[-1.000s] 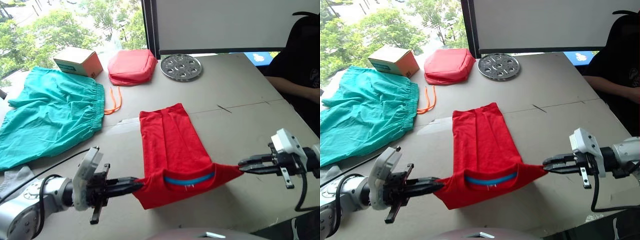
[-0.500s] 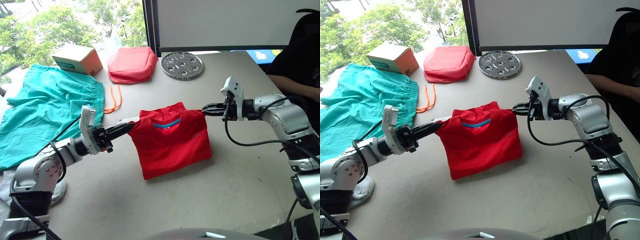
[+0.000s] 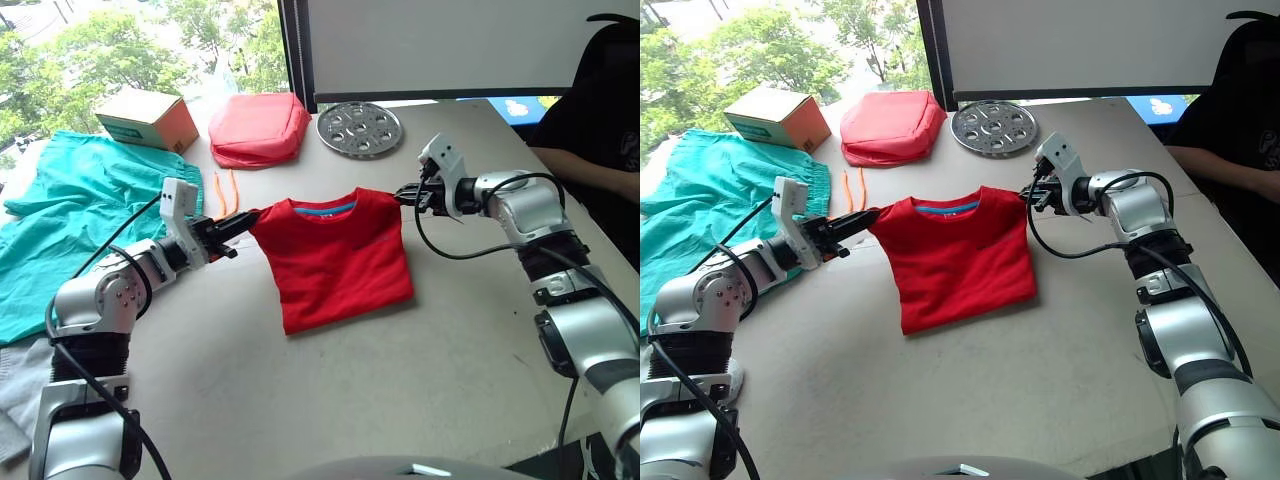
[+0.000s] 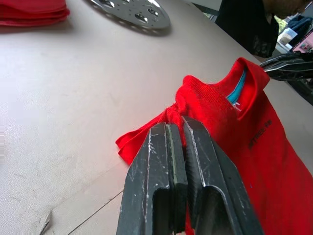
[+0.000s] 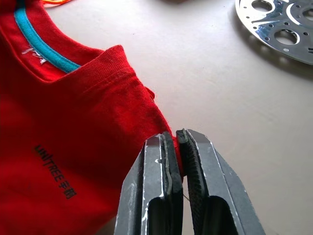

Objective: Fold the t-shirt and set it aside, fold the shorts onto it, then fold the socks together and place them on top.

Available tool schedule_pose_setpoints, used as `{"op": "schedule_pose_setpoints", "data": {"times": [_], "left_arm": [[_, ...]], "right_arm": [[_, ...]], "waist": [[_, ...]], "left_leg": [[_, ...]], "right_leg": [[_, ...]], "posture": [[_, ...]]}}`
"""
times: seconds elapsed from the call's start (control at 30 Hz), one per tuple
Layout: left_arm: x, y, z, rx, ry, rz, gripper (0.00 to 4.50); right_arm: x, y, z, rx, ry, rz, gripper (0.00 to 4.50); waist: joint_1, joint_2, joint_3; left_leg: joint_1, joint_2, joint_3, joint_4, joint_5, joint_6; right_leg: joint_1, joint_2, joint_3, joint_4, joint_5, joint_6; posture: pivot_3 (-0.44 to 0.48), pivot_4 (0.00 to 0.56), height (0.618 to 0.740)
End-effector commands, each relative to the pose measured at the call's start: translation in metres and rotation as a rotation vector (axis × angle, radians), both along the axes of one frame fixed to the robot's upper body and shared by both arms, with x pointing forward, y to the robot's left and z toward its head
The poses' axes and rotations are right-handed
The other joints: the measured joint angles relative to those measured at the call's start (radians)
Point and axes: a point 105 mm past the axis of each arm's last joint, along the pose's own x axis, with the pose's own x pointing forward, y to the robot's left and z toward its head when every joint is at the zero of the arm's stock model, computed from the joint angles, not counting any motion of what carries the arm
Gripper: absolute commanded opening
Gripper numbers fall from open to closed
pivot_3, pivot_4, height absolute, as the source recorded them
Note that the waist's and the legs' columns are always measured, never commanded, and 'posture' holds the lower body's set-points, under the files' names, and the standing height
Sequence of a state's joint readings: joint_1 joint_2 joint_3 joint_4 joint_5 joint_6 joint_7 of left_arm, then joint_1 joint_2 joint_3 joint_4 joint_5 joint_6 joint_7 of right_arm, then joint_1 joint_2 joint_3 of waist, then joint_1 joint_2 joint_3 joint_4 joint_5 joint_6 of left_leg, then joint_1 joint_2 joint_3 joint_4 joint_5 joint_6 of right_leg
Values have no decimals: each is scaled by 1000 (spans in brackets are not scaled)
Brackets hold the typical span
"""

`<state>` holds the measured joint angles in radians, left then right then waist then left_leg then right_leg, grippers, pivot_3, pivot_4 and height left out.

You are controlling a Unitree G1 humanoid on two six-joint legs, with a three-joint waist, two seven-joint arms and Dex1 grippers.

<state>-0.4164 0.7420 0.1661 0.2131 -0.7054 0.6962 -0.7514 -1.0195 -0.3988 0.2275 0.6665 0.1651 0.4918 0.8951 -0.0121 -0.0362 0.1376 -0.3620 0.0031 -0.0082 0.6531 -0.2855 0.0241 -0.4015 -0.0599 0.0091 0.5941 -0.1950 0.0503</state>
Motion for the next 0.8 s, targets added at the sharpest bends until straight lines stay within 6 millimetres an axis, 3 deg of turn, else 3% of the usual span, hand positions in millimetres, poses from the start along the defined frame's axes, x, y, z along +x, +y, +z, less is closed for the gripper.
{"op": "schedule_pose_setpoints", "data": {"times": [0.03, 0.13, 0.27, 0.3, 0.33, 0.47, 0.5, 0.6, 0.67, 0.7, 0.8], "left_arm": [[1, -2, -8, 84, 6, -25, 48], [6, -5, -19, 121, 14, -19, 48], [13, -5, -17, 114, -21, 6, 48], [14, -5, -14, 94, -39, 17, 836], [15, -3, -9, 77, -62, 38, 1144], [12, 7, 17, -54, -138, 105, 3080], [8, 7, 22, -85, -146, 96, 3548], [-11, -6, 35, -168, -154, -10, 3548], [-18, -19, 35, -183, -140, -60, 3548], [-19, -25, 31, -169, -128, -74, 3596], [-23, -42, 12, -89, -81, -120, 2780]], "right_arm": [[8, 3, 11, 13, -29, -8, 14], [10, 8, -3, 4, 1, -6, 14], [16, 6, -11, -1, -6, -41, 14], [17, 1, -11, 5, -15, -59, 794], [19, -6, -9, -6, -44, -72, 1105], [8, -21, 12, 47, -116, -33, 3080], [-2, -21, 18, 57, -133, 15, 3098], [-33, -10, 28, 129, -113, 145, 3098], [-41, -1, 24, 130, -94, 162, 3098], [-43, 6, 18, 121, -80, 177, 2553], [-35, 23, 5, 105, -62, 148, 1259]], "waist": [[-3, 0, 0], [-4, 0, 0], [-3, 0, 0], [-2, 0, 0], [-2, 1, 0], [-3, 0, 0], [-3, 0, 0], [-4, 1, 0], [-8, 1, -1], [-8, 1, 0], [-7, 1, -1]], "left_leg": [[0, 0, 0, 0, 0, 0], [0, 0, -1, 0, 0, 0], [0, 0, -2, 0, 0, 0], [0, 0, -2, 0, 0, 0], [0, 0, -2, 0, 0, 0], [-1, 1, -4, 0, 0, 0], [-1, 1, -4, 0, 0, 0], [-2, 2, -5, -1, 0, 0], [-1, 2, -5, -1, -2, 3], [0, 2, -4, -1, -3, 4], [3, 0, -3, 0, -2, 3]], "right_leg": [[0, 0, 0, 0, 0, 0], [0, 0, 0, 0, 0, 0], [0, -1, 0, 1, 0, 0], [0, -1, 0, 1, 0, 0], [0, -2, 0, 1, 0, 0], [-1, -4, -1, 1, 0, 0], [-1, -4, -1, 1, 0, 0], [-1, -6, -3, 1, 0, 0], [-1, -8, -2, 2, 0, 0], [-1, -10, -2, 3, 0, 0], [-1, -9, -1, 8, 0, 0]], "posture": [[0, 150, 740], [0, 150, 740], [0, 150, 740], [0, 150, 740], [0, 150, 740], [0, 150, 740], [0, 150, 740], [0, 150, 740], [0, 150, 740], [0, 150, 740], [0, 150, 740]]}}
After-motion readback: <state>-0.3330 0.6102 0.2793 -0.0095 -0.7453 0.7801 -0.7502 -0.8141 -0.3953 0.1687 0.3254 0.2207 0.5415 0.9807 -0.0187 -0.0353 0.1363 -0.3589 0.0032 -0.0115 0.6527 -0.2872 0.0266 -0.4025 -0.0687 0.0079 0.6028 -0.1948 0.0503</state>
